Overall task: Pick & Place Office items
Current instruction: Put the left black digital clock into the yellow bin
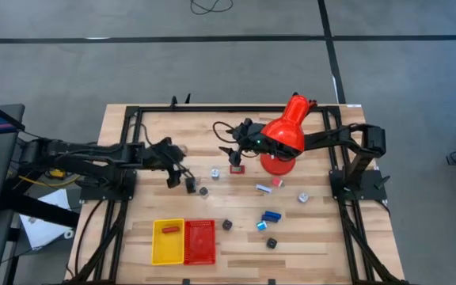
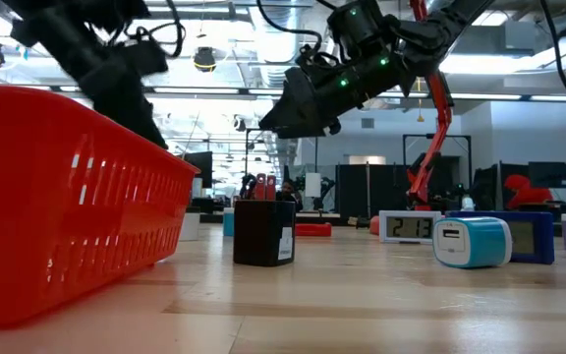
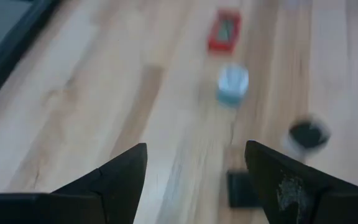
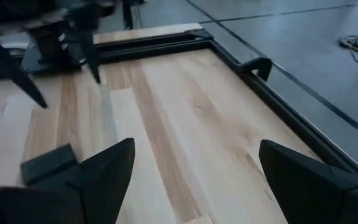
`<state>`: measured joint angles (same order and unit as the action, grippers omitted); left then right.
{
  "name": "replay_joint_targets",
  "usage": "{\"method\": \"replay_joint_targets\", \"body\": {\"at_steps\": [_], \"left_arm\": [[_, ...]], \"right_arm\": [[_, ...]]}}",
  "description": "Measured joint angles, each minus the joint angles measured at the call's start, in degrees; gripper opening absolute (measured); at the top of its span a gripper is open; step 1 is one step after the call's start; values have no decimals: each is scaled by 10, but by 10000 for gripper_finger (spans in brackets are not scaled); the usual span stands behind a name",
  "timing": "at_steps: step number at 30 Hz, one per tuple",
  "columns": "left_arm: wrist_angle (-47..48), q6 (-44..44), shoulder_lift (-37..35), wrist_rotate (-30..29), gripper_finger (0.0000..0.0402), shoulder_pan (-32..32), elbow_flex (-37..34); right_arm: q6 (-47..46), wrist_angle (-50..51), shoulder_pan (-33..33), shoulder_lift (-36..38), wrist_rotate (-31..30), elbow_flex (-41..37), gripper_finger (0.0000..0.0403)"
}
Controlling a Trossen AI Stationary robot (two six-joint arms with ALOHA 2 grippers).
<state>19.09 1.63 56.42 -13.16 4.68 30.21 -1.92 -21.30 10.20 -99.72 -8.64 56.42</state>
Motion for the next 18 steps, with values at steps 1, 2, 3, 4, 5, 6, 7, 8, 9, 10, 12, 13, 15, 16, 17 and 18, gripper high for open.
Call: {"method": "replay_joint_targets", "body": {"at_steps": [1,2,3,4,5,6,7,8,9,10,12,13,15,16,17,18], "left_arm": [[-4,-26,11,0,266,-6,-5],[-11,-48,22,1,266,-11,-8],[-12,-63,31,11,266,-16,-11],[-8,-78,43,29,266,-21,-12],[-12,-91,54,52,266,-23,-12],[-11,-93,59,75,266,-25,-12],[-16,-91,66,95,266,-26,-12],[-26,-91,71,112,266,-29,-12],[-27,-94,74,119,266,-32,-12],[-34,-111,76,121,266,-33,-12],[-46,-172,79,121,266,-33,-12],[-48,-199,82,122,266,-30,-12],[-40,-239,93,137,266,-22,-12],[-39,-258,101,152,266,-15,-12],[-36,-277,107,165,266,-10,-12],[-34,-293,116,174,266,-6,-12]], "right_arm": [[13,6,-7,0,7,0,336],[26,13,-15,0,14,0,336],[36,21,-24,0,18,0,336],[44,27,-33,0,24,0,336],[52,30,-41,0,27,0,336],[55,33,-49,0,30,0,336],[55,38,-56,0,33,0,336],[55,47,-62,0,43,0,336],[55,57,-67,0,55,0,336],[55,63,-69,0,68,0,336],[55,64,-73,0,93,0,336],[54,64,-74,0,103,0,336],[47,64,-76,0,107,0,336],[41,62,-76,0,108,0,336],[33,59,-76,0,108,0,336],[27,56,-74,0,108,0,336]]}}
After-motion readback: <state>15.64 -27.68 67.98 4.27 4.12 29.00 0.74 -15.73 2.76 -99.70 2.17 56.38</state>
